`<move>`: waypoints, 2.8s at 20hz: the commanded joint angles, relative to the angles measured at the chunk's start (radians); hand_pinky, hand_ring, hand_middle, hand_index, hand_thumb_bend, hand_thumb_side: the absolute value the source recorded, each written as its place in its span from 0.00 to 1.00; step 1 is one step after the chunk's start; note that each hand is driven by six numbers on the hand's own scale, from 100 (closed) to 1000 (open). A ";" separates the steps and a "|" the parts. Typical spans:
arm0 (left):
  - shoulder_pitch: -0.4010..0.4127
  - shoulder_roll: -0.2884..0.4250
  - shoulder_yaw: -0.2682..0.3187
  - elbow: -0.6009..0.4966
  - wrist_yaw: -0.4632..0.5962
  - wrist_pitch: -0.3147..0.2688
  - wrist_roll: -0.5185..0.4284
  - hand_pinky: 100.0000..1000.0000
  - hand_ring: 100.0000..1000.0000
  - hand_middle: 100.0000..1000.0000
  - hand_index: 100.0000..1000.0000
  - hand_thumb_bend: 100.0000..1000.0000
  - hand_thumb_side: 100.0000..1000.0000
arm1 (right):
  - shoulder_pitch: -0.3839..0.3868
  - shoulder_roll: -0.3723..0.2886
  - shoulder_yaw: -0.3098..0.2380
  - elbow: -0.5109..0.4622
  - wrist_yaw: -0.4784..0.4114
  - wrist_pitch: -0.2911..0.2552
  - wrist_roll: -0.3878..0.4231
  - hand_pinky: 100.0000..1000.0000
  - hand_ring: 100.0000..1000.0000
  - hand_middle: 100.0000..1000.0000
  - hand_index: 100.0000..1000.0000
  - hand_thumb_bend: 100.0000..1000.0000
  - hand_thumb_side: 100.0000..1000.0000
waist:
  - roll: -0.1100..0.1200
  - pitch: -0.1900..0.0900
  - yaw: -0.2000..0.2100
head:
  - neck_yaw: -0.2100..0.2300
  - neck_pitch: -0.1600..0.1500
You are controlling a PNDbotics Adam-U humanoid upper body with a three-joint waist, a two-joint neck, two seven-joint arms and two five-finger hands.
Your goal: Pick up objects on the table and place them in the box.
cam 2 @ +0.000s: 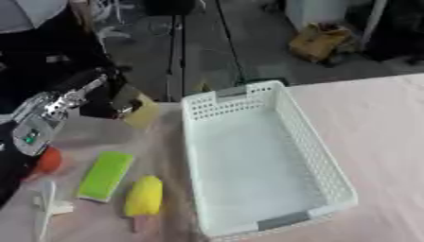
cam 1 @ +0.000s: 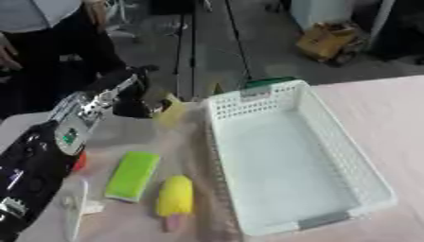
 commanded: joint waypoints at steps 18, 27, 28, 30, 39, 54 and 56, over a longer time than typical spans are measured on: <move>-0.076 0.049 -0.017 -0.070 0.054 0.018 -0.099 0.35 0.20 0.20 0.48 0.00 0.44 | 0.005 -0.050 -0.007 -0.017 -0.043 -0.005 -0.006 0.81 0.81 0.65 0.57 0.00 1.00 | -0.007 -0.093 0.025 | -0.007 0.041; -0.128 0.032 -0.047 -0.122 0.074 0.021 -0.158 0.34 0.19 0.20 0.47 0.00 0.41 | 0.007 -0.059 0.000 -0.017 -0.057 0.005 0.002 0.81 0.81 0.65 0.57 0.00 1.00 | -0.003 -0.127 0.045 | 0.006 0.067; -0.133 0.030 -0.049 -0.126 0.076 0.023 -0.163 0.33 0.19 0.20 0.47 0.00 0.41 | 0.006 -0.060 0.001 -0.017 -0.059 0.005 0.003 0.81 0.81 0.65 0.57 0.00 1.00 | -0.003 -0.129 0.046 | 0.007 0.067; -0.145 0.023 -0.053 -0.133 0.079 0.025 -0.173 0.33 0.19 0.19 0.43 0.00 0.40 | 0.004 -0.063 0.003 -0.017 -0.064 0.006 0.006 0.81 0.81 0.65 0.57 0.00 1.00 | -0.002 -0.138 0.047 | 0.009 0.067; -0.189 -0.008 -0.060 -0.148 0.104 0.033 -0.205 0.32 0.18 0.19 0.39 0.00 0.39 | -0.018 -0.075 0.021 -0.017 -0.091 0.003 0.028 0.81 0.81 0.65 0.57 0.00 1.00 | 0.005 -0.160 0.043 | 0.016 0.062; -0.224 -0.083 -0.087 -0.170 0.157 0.053 -0.215 0.32 0.17 0.18 0.38 0.00 0.42 | -0.052 -0.068 0.043 -0.017 -0.111 0.002 0.059 0.80 0.81 0.64 0.56 0.00 1.00 | 0.021 -0.149 0.019 | 0.032 0.060; -0.226 -0.096 -0.090 -0.170 0.159 0.055 -0.214 0.32 0.17 0.18 0.38 0.00 0.41 | -0.058 -0.065 0.046 -0.017 -0.113 0.002 0.063 0.80 0.81 0.64 0.56 0.00 1.00 | 0.023 -0.145 0.009 | 0.036 0.061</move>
